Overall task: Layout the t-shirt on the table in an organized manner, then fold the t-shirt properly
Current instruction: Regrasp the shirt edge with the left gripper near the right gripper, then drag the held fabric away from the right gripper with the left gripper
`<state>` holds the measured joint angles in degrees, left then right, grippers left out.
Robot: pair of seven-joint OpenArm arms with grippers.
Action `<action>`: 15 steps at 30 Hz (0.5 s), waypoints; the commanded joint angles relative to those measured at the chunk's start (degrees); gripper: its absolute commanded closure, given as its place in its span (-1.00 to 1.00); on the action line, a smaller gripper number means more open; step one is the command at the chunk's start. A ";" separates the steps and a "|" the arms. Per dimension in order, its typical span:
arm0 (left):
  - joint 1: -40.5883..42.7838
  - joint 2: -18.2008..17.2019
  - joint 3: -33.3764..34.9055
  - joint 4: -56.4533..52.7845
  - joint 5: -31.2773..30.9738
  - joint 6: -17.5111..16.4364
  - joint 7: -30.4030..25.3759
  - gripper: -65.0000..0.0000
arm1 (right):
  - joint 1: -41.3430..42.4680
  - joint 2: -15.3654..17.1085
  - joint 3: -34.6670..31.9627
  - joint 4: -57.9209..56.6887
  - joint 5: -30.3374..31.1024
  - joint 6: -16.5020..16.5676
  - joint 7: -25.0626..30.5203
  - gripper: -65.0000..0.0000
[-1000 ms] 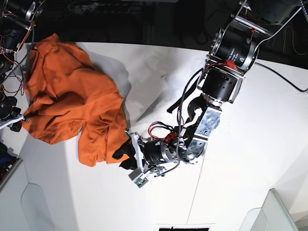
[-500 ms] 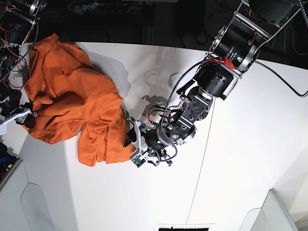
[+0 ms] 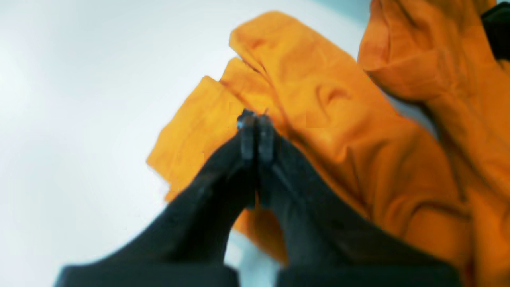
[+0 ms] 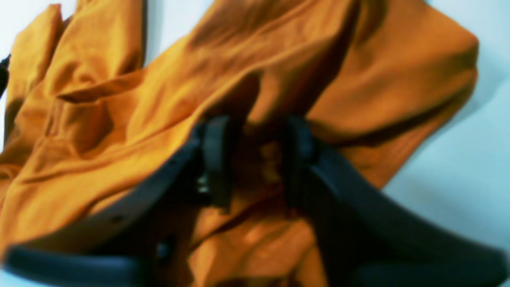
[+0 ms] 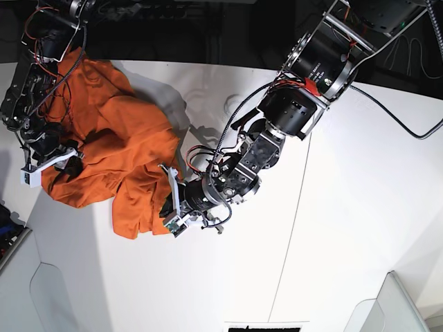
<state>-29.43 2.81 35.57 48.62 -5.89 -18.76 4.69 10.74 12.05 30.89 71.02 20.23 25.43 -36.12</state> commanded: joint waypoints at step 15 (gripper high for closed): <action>-2.10 -13.73 -0.24 0.00 3.78 8.31 5.86 1.00 | 0.04 3.54 0.94 0.98 -3.37 -0.22 3.85 1.00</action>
<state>-30.33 -10.63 35.53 47.99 -2.35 -10.72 10.00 9.82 14.59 31.51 71.07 16.21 25.30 -33.47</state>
